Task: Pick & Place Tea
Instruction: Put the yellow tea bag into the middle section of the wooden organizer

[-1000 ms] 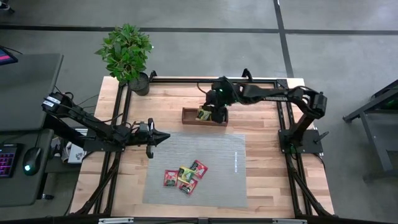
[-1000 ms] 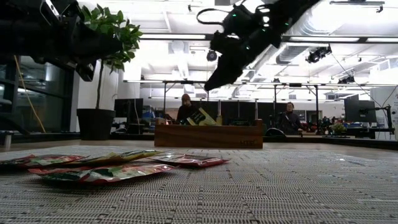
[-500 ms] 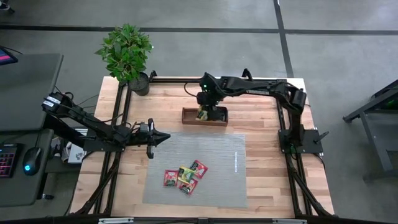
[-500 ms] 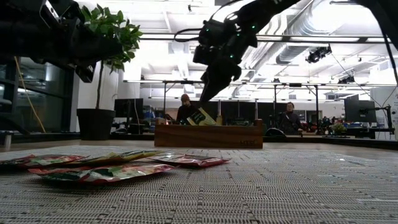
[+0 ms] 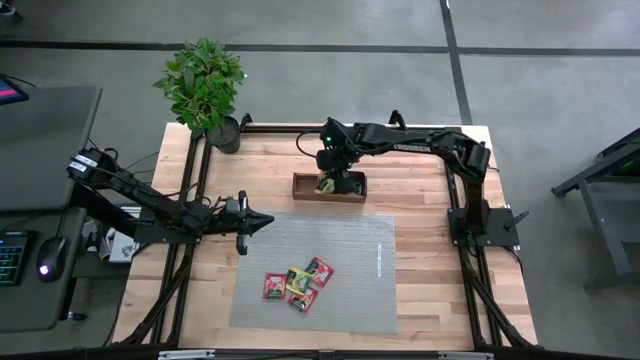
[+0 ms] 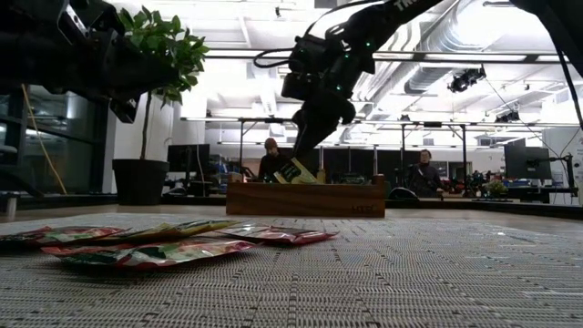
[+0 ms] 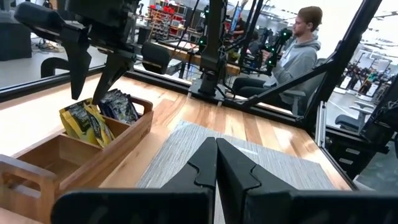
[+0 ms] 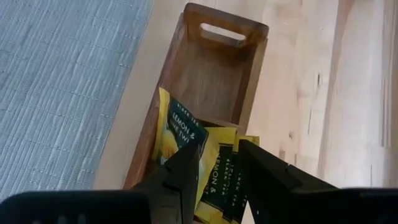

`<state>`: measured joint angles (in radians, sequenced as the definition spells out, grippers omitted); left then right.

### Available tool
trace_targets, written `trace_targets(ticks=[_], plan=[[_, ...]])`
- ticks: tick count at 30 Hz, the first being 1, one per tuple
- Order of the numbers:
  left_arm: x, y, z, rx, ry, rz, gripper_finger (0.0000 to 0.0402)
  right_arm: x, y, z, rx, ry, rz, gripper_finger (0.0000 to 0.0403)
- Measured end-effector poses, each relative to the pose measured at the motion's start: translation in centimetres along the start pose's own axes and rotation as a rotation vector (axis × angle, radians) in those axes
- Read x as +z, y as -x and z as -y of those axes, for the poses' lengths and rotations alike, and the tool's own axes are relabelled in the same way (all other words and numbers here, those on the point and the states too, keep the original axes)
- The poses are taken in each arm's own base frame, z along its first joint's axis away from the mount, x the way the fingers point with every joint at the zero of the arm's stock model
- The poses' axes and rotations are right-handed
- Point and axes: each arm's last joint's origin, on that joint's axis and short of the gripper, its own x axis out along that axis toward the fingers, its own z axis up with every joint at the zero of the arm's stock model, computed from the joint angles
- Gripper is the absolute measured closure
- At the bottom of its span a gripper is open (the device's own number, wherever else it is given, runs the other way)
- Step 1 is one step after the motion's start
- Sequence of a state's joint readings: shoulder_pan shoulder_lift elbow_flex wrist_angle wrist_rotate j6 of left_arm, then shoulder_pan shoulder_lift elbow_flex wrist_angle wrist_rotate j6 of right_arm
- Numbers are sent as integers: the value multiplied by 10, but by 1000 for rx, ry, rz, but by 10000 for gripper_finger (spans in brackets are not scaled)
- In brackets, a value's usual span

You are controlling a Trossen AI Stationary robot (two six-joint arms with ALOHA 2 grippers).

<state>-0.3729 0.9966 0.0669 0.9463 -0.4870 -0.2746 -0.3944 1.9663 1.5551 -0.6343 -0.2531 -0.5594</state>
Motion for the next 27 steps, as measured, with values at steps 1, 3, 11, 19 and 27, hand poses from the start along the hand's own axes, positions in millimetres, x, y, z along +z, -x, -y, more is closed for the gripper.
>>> trace_targets(ticks=[1,3,11,19,27], plan=[[0,0,0,0,0,0,401,0,-1,0,2,0,-1,293],[0,0,0,0,0,0,401,-2,-6,0,11,-3,-6,293],[-1,0,0,-3,0,-8,401,-6,-19,1,27,-13,-26,293],[-1,0,0,-4,7,-8,401,-5,-19,1,23,-25,-19,293],[-1,0,0,-5,7,-8,401,-5,-19,3,20,-74,-12,329]])
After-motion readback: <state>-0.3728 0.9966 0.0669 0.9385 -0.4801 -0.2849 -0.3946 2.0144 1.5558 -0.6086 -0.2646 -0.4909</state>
